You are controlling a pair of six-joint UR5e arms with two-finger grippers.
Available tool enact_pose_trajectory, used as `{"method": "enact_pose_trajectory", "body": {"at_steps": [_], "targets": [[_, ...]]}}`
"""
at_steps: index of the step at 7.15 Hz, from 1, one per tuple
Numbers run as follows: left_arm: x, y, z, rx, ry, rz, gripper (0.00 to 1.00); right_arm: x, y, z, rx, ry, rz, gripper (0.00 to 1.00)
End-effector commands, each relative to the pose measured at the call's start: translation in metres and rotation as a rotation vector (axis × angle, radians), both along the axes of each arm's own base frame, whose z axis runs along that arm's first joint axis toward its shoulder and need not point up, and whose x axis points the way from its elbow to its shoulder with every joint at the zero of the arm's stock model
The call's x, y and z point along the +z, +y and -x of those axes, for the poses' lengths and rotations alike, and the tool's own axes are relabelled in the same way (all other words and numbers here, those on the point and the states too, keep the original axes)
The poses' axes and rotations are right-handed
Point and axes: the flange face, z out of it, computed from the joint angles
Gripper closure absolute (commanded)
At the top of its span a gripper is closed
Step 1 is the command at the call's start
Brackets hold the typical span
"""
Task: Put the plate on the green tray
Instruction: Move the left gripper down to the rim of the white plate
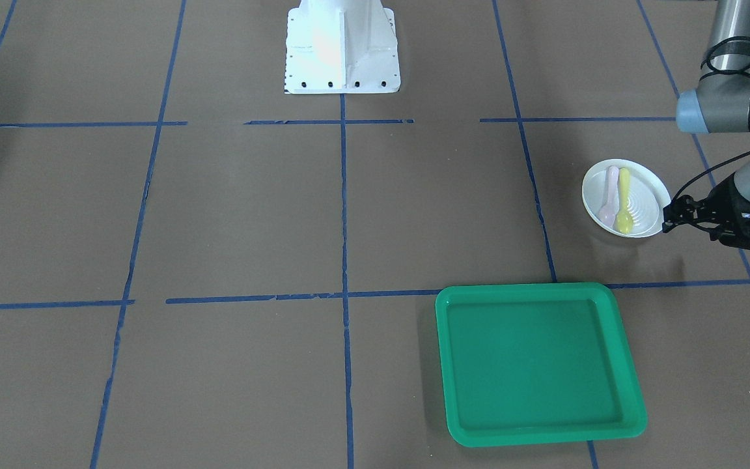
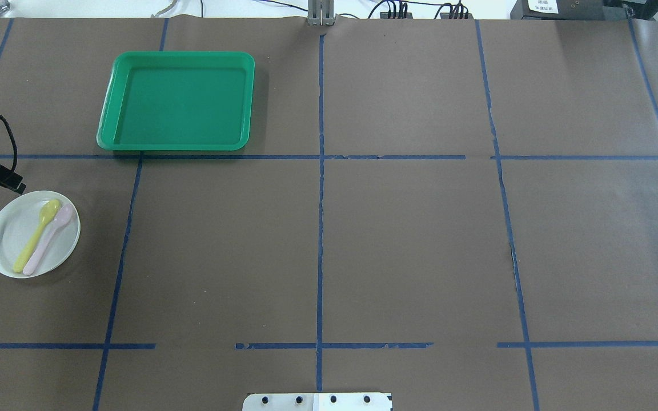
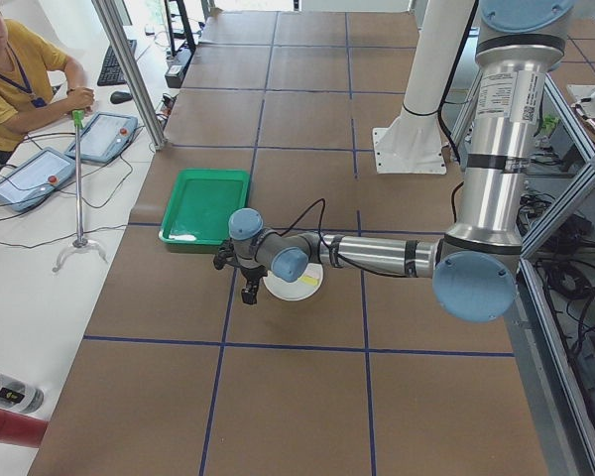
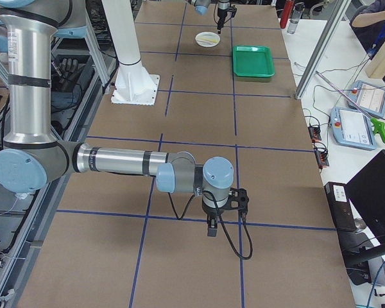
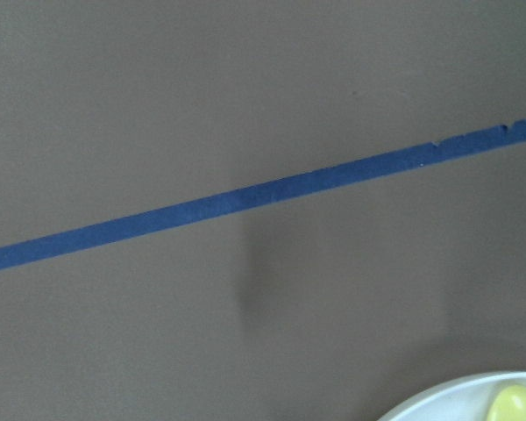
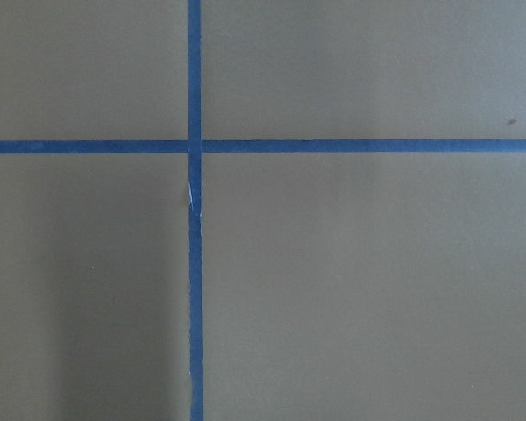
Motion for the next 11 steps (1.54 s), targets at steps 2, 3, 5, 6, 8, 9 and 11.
{"method": "enact_pose_trajectory", "body": {"at_steps": [2, 3, 5, 6, 8, 9, 11], "targets": [[0.013, 0.033, 0.008, 0.096, -0.01, -0.022, 0.0, 0.0, 0.0, 0.0, 0.0, 0.0, 0.0, 0.0], [0.019, 0.046, 0.007, 0.117, 0.016, 0.006, 0.0, 0.0, 0.0, 0.0, 0.0, 0.0, 0.0, 0.0], [0.02, 0.055, -0.012, 0.16, 0.034, -0.002, 0.0, 0.001, 0.0, 0.0, 0.0, 0.0, 0.001, 0.0], [0.023, 0.058, -0.018, 0.173, 0.035, -0.002, 0.0, 0.001, 0.0, 0.0, 0.0, 0.0, 0.001, 0.0], [0.035, 0.061, -0.02, 0.178, 0.033, -0.008, 0.03, 0.001, 0.0, 0.0, 0.0, 0.0, 0.001, 0.0], [0.035, 0.061, -0.02, 0.178, 0.033, -0.008, 0.23, 0.0, 0.0, 0.0, 0.0, 0.0, 0.0, 0.0], [0.035, 0.062, -0.018, 0.172, 0.03, 0.006, 0.97, 0.0, 0.0, 0.0, 0.0, 0.0, 0.0, 0.0]]}}
